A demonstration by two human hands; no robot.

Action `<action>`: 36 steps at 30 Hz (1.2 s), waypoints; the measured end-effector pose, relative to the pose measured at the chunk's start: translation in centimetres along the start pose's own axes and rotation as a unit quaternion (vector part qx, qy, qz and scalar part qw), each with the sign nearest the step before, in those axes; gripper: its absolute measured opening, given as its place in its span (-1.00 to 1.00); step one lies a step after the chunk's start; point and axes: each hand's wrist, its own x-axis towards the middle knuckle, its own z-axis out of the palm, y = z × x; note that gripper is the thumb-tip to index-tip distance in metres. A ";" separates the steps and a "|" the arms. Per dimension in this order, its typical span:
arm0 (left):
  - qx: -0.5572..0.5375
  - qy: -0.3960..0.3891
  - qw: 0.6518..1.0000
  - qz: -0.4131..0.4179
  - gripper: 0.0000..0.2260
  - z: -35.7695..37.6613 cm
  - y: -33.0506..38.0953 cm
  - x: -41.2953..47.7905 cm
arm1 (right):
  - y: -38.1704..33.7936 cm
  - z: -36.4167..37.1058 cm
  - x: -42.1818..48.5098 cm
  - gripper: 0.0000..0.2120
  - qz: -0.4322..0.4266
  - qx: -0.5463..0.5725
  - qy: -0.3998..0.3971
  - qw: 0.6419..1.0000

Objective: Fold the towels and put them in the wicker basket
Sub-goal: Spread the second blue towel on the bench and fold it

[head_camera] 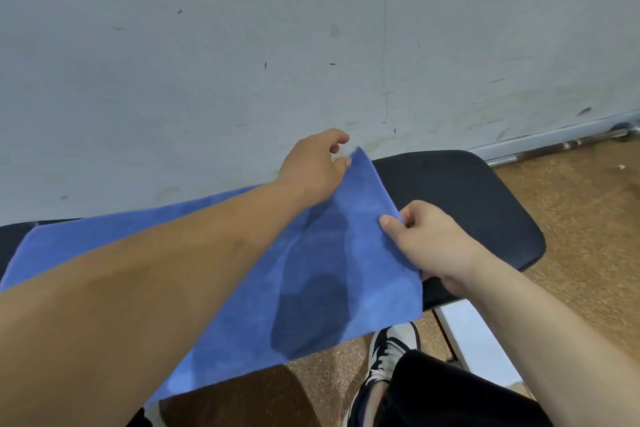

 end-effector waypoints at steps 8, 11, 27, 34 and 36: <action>0.220 -0.109 0.969 -0.017 -0.38 2.5 -2.3 -5.8 | 1.1 -0.5 1.0 -0.64 -0.149 -0.219 0.085 0.960; 0.236 -0.177 0.955 -0.037 -0.27 3.8 -3.3 -7.2 | 1.1 1.3 1.2 -0.70 -0.219 -0.260 -0.033 0.940; 0.160 -0.053 0.971 0.168 -0.46 5.7 -2.8 -12.7 | 0.3 0.0 4.7 -0.76 -0.161 -0.137 0.123 0.970; 0.099 0.037 0.961 0.255 -0.88 8.9 -2.1 -15.0 | -0.7 -1.0 8.8 -0.53 -0.133 -0.317 0.127 0.930; 0.079 0.026 0.964 0.253 -0.91 9.6 -1.8 -15.2 | -1.3 -1.2 9.9 -0.55 -0.143 -0.366 0.130 0.910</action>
